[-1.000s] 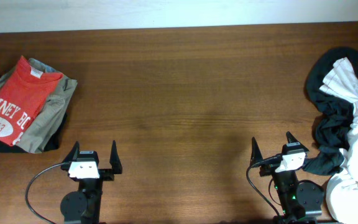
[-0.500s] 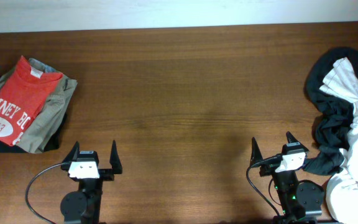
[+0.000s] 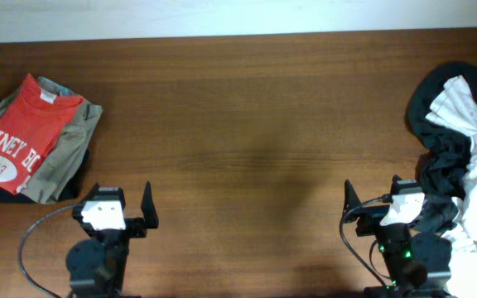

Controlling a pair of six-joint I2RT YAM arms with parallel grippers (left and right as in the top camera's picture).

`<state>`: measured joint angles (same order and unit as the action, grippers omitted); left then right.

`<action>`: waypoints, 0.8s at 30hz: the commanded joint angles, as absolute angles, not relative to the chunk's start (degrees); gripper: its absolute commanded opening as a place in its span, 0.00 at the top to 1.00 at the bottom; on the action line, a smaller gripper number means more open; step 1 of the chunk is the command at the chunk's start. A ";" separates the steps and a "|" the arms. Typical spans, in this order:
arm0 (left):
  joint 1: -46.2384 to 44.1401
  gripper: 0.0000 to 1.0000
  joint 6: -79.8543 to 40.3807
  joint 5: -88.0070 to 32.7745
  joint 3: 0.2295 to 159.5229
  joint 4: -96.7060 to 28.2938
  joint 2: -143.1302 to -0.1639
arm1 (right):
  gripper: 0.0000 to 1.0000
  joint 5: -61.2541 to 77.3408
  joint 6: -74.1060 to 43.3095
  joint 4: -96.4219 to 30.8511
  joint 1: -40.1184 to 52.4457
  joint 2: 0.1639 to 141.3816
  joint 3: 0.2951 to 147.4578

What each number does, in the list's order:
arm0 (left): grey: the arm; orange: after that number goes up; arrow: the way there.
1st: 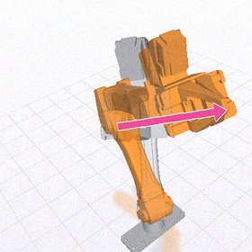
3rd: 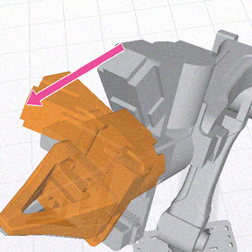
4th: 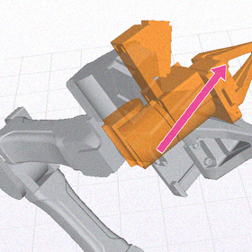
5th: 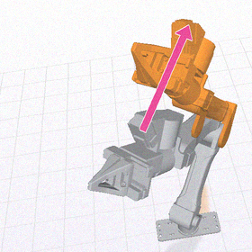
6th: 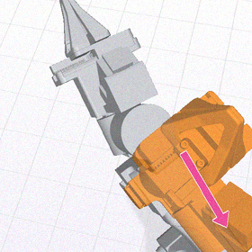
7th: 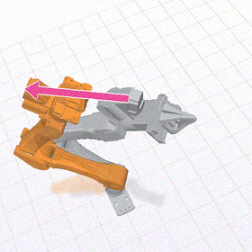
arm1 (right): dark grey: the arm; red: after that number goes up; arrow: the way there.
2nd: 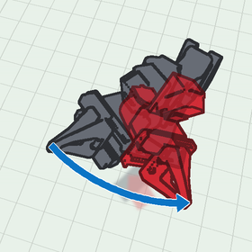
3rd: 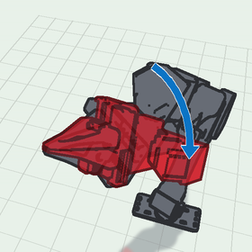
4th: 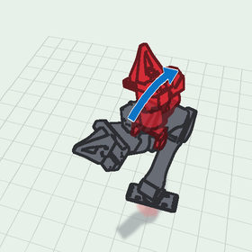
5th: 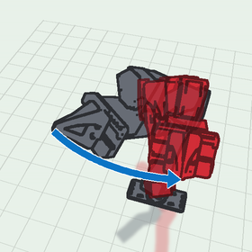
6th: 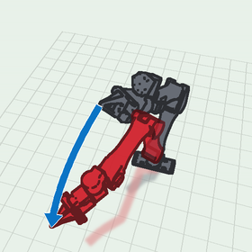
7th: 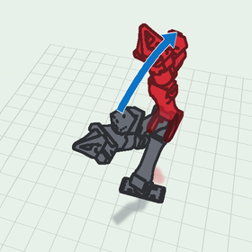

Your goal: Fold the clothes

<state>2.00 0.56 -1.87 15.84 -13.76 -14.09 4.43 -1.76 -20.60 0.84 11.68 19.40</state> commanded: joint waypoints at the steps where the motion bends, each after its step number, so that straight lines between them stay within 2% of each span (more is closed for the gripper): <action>1: 2.02 0.01 0.47 -1.67 27.94 -17.30 -27.22 | 0.01 2.68 -2.37 -27.40 1.10 27.16 32.88; 5: 2.02 0.01 0.45 -1.72 43.42 -29.91 -43.99 | 0.01 3.55 -2.22 -43.27 1.13 54.70 54.50; 7: 2.02 0.01 0.47 -1.69 49.69 -36.05 -49.91 | 0.01 1.67 -1.98 -45.01 0.86 63.66 60.95; 9: 2.02 0.01 0.45 -1.72 51.48 -36.75 -52.03 | 0.01 -6.79 -6.04 -44.99 -1.83 68.60 62.89; 11: 2.02 0.01 0.45 -1.69 51.51 -36.71 -52.16 | 0.01 -17.26 -13.54 -44.71 -11.64 74.85 63.00; 13: 2.02 0.01 0.45 -1.72 51.51 -36.69 -52.16 | 0.00 -17.34 -14.48 -41.80 -24.40 83.18 63.00; 14: 2.02 0.01 0.43 -1.72 51.51 -36.58 -52.18 | 0.04 -17.37 -14.48 -40.18 -30.06 88.36 63.00; 16: 2.02 0.01 0.43 -1.72 51.51 -36.51 -52.18 | 0.09 -17.17 -16.51 -38.76 -37.19 95.53 63.00; 19: 2.02 0.01 0.43 -1.72 51.51 -36.53 -52.18 | 0.10 -16.16 -19.20 -37.08 -43.38 102.37 63.00; 20: 2.02 0.01 0.43 -1.74 51.51 -36.53 -52.18 | 0.19 -13.15 -19.18 -36.14 -44.71 103.83 63.00; 22: 2.02 0.01 0.43 -1.74 51.51 -36.51 -52.18 | 0.96 -8.93 -19.16 -35.94 -45.82 104.57 63.09; 24: 2.02 0.01 0.43 -1.72 51.51 -36.51 -52.18 | 0.96 -6.50 -19.16 -39.86 -45.76 102.32 68.34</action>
<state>2.00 0.56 -1.87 50.26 -36.64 -52.25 -9.96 -18.50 -37.56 -45.63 104.29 63.31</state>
